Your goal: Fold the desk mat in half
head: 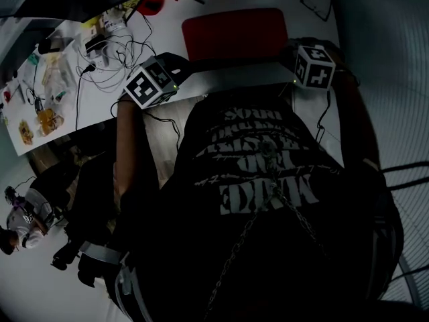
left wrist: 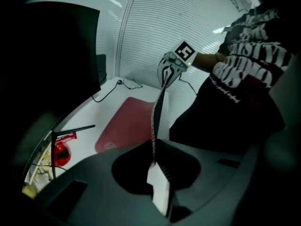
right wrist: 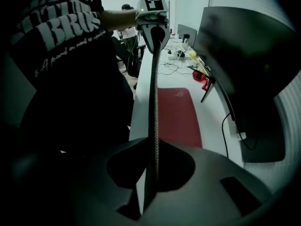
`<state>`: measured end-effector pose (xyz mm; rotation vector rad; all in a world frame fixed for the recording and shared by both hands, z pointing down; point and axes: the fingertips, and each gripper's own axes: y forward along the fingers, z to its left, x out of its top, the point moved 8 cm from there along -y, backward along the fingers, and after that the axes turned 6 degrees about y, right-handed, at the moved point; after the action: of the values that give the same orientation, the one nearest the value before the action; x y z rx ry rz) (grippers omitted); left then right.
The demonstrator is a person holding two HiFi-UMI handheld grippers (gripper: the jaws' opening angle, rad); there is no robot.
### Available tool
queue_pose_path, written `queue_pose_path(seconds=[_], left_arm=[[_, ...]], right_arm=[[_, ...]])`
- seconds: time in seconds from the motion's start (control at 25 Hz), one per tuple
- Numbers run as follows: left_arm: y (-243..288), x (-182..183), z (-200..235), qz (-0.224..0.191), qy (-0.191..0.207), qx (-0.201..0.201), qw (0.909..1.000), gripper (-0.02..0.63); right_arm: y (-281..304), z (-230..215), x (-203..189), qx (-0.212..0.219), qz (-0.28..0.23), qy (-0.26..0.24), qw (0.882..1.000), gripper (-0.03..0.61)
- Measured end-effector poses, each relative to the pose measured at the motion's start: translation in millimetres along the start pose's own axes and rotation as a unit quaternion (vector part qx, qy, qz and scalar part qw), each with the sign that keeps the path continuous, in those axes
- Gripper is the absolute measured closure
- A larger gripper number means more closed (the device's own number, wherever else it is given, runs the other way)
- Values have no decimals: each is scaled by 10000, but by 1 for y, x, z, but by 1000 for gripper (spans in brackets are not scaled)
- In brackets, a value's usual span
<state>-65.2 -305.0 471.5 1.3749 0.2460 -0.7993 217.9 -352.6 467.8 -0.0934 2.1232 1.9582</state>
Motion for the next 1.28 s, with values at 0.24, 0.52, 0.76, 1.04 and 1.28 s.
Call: queue_pose_path(seconds=[0.24,0.52,0.76,1.04,1.28], left_arm=[[32,-16,61,276,-368,575,9973,589],[72,-36,118,384,-986,839,9908,589],[97,-47,144,578,-902,1595,9814,550],[84,-59,154,351,-1116,2661,9568,434],[18,1,137,-1116,-951,3378,9297,437]], right_arm=[[43,-56,1,-111,169,125,9997,565],[97,-110,-2,-302,268,269,9988,563],[124,-136,-9,-818,242,472,9952,520],[107,-150,-18,-2229,-168,852,9710,365],[32,-132,-12,-3072,-1936,1694,9162,368]])
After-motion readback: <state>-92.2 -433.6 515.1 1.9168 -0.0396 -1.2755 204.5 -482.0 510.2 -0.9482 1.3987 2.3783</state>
